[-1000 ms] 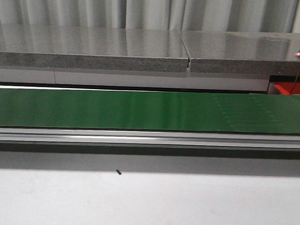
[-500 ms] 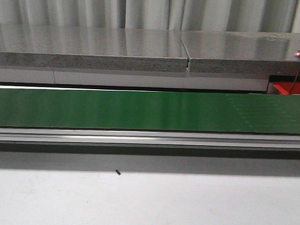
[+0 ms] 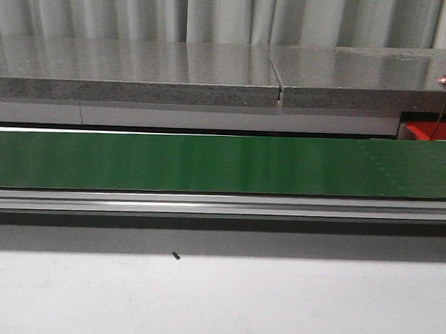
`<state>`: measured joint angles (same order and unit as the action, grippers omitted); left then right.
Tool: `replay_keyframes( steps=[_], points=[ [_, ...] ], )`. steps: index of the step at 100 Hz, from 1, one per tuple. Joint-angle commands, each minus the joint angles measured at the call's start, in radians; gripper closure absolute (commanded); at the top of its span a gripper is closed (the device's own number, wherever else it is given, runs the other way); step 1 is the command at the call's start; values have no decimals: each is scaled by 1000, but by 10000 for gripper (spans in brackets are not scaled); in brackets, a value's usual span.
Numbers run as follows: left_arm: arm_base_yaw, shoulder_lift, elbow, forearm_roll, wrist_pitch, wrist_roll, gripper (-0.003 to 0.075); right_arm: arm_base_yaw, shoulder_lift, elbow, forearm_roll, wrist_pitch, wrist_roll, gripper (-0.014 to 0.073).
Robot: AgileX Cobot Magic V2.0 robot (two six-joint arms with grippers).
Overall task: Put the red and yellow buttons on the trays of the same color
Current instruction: 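Raise the right gripper away from the red tray, then move the left gripper over the yellow buttons beside the belt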
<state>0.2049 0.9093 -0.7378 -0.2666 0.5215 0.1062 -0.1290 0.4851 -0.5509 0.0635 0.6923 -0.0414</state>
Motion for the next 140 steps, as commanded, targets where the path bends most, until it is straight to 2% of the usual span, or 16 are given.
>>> replay_keyframes(
  steps=[1,7,10,11,13,16,17,22,31,40,59,81,112,140],
  points=[
    [43,55,-68,-30,-68,-12,640,3,2,-25,5,-59,-9,661],
    [69,103,-102,-31,-70,-12,521,3,2,-25,5,-59,-9,661],
    [79,121,-116,-31,-71,-12,436,3,2,-25,5,-59,-9,661],
    [81,125,-120,-31,-71,-12,436,3,2,-25,5,-59,-9,661],
    [88,137,-130,-31,-73,-12,362,3,2,-25,5,-59,-9,661],
    [97,154,-143,-31,-75,-12,304,3,2,-25,5,-59,-9,661],
    [102,162,-150,-31,-75,-12,248,3,2,-25,5,-59,-9,661],
    [118,194,-177,-31,-73,-12,134,3,2,-25,5,-59,-9,661],
    [142,257,-228,-39,-51,-12,34,3,2,-25,5,-59,-9,661],
    [157,327,-282,-41,-9,-23,57,3,2,-25,5,-59,-9,661],
    [218,483,-400,-43,119,-197,102,3,2,-25,5,-59,-9,661],
    [295,649,-526,-43,224,-220,102,3,2,-25,5,-59,-9,661],
    [347,842,-676,-43,245,-243,102,3,2,-25,5,-59,-9,661],
    [347,982,-780,-61,157,-247,102,3,2,-25,5,-59,-9,661]
  ],
)
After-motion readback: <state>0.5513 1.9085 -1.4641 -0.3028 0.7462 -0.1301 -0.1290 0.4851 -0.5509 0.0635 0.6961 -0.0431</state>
